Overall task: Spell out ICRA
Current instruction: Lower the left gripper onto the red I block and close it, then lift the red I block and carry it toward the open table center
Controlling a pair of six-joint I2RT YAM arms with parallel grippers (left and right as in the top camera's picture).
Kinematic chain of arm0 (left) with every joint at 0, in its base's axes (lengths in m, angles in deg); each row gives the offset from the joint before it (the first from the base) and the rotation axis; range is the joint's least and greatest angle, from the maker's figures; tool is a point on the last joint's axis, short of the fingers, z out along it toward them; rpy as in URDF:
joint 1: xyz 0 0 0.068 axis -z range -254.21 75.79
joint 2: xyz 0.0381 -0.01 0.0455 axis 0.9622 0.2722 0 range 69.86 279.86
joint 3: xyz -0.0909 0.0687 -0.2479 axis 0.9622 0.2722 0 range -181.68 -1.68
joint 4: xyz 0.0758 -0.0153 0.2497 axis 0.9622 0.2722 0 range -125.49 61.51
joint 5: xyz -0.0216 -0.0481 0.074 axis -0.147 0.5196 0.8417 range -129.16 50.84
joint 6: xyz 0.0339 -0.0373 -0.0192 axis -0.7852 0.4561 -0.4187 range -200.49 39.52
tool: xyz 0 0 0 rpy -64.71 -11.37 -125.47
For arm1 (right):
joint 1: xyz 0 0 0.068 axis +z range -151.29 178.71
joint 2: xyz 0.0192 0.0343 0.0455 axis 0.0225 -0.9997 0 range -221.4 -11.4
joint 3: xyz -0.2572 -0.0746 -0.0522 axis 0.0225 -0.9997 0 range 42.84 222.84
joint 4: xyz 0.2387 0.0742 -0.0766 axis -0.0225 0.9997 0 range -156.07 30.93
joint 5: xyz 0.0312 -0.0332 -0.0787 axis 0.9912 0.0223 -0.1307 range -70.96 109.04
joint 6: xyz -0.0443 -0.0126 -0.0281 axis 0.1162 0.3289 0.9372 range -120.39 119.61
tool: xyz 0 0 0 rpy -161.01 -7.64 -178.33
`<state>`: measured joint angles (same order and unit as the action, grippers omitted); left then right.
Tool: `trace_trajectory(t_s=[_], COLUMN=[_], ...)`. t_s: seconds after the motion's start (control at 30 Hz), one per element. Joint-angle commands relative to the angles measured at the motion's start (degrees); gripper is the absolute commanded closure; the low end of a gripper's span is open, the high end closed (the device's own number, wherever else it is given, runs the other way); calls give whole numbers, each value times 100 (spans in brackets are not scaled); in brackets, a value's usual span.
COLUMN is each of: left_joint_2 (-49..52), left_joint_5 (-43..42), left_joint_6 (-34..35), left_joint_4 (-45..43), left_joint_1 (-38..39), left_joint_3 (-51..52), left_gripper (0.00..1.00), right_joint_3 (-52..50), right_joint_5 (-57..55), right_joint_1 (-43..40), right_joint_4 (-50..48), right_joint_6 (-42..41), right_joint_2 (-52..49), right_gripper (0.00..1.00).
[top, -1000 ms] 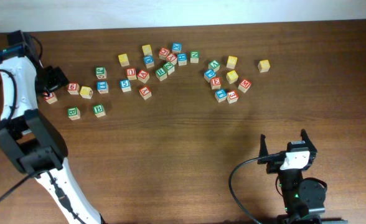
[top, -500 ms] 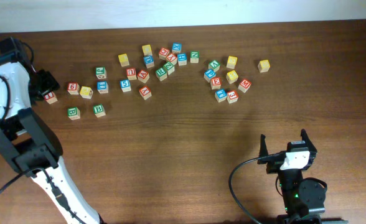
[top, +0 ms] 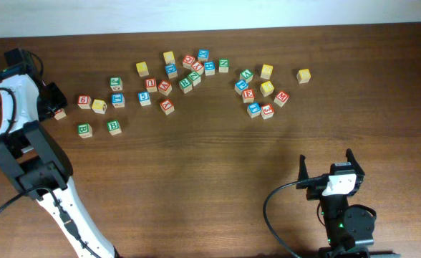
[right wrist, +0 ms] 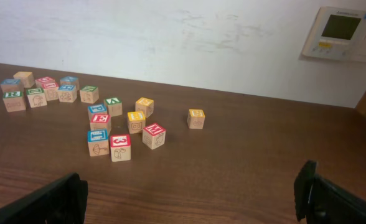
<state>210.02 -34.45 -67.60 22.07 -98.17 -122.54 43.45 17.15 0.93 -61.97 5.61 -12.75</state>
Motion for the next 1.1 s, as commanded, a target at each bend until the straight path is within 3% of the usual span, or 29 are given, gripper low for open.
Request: trace_trajectory(t_s=[0.0, 0.37, 0.57, 0.7, 0.77, 0.87, 1.07], left_joint_2=[63, 61, -87, -551, -916, -1491, -2763], left_joint_5=[-37, -39, -42, -90, -374, -846, -1016], left_joint_6=[-55, -98, -118, -116, -116, -83, 190], left_joint_4=[-33, -33, -24, -26, 44, 216, 1064], left_joint_1=[-22, -20, -22, -20, -20, -20, -2], left_joint_3=[4, -35, -37, -37, -37, -37, -37], left_gripper=[61, 77, 77, 77, 83, 82, 81], right_joint_3=[-28, -28, -28, -28, -28, -28, -28], right_joint_5=[11, 11, 11, 11, 9, 11, 11], right_joint_1=[-37, -37, -37, -37, -37, -37, -37], right_joint_4=[46, 46, 46, 46, 46, 46, 46], right_joint_6=[-24, -24, -24, -24, -24, -24, -24], right_joint_2=[17, 17, 17, 17, 17, 17, 17], right_gripper=[2, 2, 2, 2, 2, 2, 2])
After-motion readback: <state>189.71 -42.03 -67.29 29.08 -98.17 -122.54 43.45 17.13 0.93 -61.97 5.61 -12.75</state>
